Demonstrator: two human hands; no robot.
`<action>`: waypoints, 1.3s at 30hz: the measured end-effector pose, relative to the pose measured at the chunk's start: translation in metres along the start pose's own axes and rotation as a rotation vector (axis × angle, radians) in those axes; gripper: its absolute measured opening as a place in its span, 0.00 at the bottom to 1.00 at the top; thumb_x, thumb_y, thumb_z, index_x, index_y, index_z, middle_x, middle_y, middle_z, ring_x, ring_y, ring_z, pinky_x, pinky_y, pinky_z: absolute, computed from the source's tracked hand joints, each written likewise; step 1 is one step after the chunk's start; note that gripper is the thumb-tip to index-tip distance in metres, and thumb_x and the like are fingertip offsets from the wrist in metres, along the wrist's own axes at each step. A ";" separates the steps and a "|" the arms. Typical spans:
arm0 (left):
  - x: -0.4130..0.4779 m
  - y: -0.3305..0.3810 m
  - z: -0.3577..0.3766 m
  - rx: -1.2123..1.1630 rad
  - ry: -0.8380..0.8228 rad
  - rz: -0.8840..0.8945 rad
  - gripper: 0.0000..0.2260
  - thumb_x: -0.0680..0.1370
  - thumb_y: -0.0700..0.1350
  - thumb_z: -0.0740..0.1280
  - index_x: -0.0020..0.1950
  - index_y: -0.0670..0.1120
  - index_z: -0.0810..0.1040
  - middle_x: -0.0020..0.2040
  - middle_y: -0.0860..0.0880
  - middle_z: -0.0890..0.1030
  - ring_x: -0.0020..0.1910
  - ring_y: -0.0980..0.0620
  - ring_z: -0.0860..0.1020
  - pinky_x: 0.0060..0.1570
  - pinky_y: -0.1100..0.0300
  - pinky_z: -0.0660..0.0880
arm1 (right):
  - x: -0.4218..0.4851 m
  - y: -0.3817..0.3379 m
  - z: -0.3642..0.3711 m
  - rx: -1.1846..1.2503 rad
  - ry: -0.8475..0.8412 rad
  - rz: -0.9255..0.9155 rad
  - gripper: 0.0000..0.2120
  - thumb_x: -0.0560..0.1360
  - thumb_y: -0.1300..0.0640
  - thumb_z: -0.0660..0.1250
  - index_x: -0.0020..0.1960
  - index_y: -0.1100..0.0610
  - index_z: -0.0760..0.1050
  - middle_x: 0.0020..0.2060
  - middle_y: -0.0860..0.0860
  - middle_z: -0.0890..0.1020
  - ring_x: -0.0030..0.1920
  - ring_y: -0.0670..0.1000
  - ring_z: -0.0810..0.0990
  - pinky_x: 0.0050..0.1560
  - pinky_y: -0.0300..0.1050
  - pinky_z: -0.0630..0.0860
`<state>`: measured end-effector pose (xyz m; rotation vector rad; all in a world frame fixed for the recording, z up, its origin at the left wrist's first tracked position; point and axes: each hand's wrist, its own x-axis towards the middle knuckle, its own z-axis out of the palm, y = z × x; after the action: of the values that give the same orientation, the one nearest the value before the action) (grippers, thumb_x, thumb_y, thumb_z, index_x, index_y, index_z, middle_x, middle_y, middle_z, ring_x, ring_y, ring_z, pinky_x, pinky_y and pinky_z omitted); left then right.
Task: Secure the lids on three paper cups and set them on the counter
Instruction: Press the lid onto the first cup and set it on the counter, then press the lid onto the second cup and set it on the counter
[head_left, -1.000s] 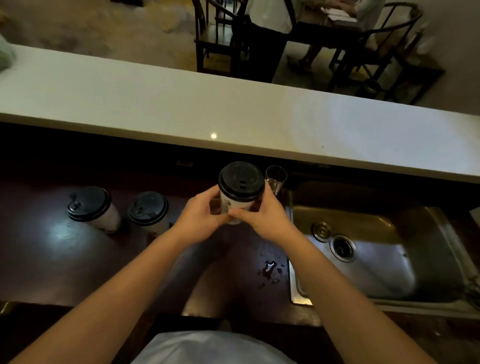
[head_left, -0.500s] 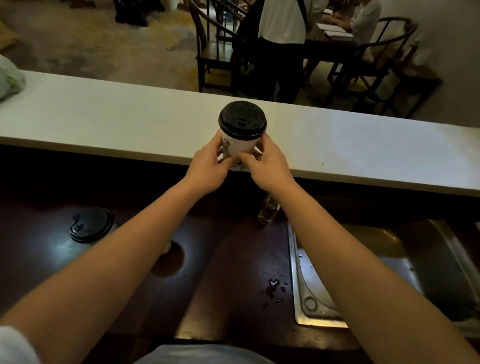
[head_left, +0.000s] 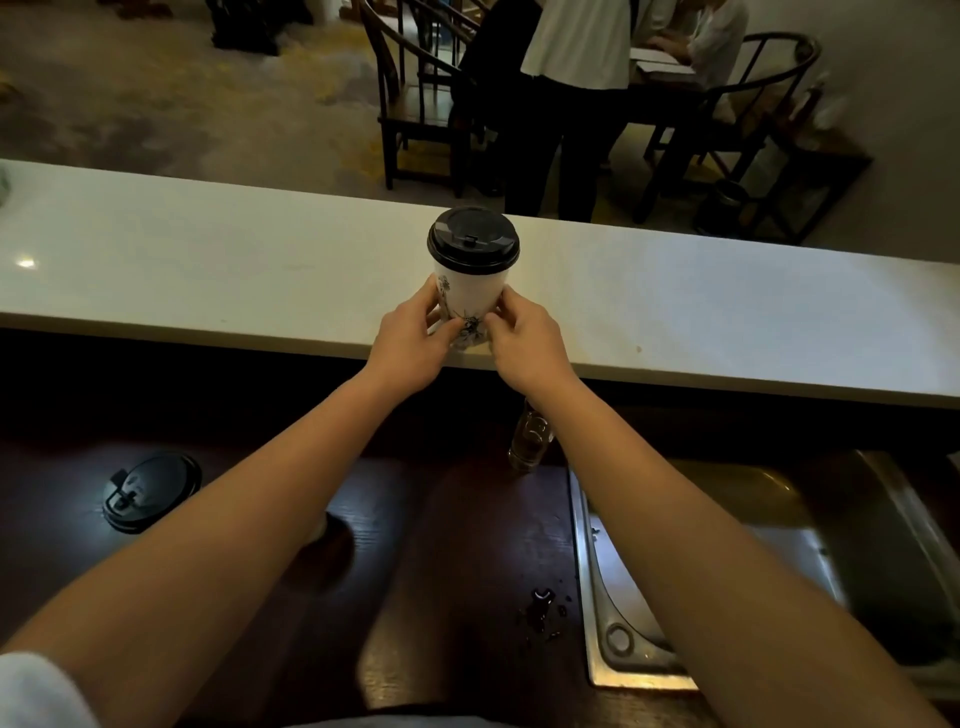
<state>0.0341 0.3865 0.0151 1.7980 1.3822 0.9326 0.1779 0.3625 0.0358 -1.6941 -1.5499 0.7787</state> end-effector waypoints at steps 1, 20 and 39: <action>0.001 0.000 0.000 0.001 0.002 0.001 0.18 0.80 0.41 0.67 0.70 0.49 0.72 0.65 0.49 0.81 0.67 0.46 0.77 0.62 0.55 0.75 | 0.001 0.001 0.001 0.004 0.000 0.002 0.13 0.82 0.61 0.60 0.65 0.57 0.75 0.57 0.55 0.83 0.54 0.54 0.81 0.53 0.47 0.77; -0.045 0.012 -0.037 0.096 0.248 -0.068 0.10 0.79 0.46 0.68 0.60 0.48 0.78 0.52 0.53 0.82 0.40 0.58 0.80 0.39 0.68 0.73 | -0.048 -0.006 0.004 0.210 0.333 0.003 0.17 0.81 0.51 0.58 0.62 0.56 0.80 0.52 0.52 0.86 0.53 0.51 0.84 0.56 0.55 0.81; -0.265 -0.152 -0.049 0.348 -0.092 -0.628 0.02 0.75 0.49 0.68 0.45 0.52 0.79 0.42 0.49 0.85 0.47 0.43 0.83 0.44 0.54 0.76 | -0.153 0.032 0.175 -0.301 -0.583 0.041 0.14 0.80 0.55 0.63 0.63 0.59 0.77 0.46 0.56 0.85 0.50 0.58 0.82 0.51 0.53 0.79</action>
<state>-0.1300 0.1646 -0.1238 1.4529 1.9686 0.2866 0.0383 0.2261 -0.0948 -1.8098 -2.1155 1.1842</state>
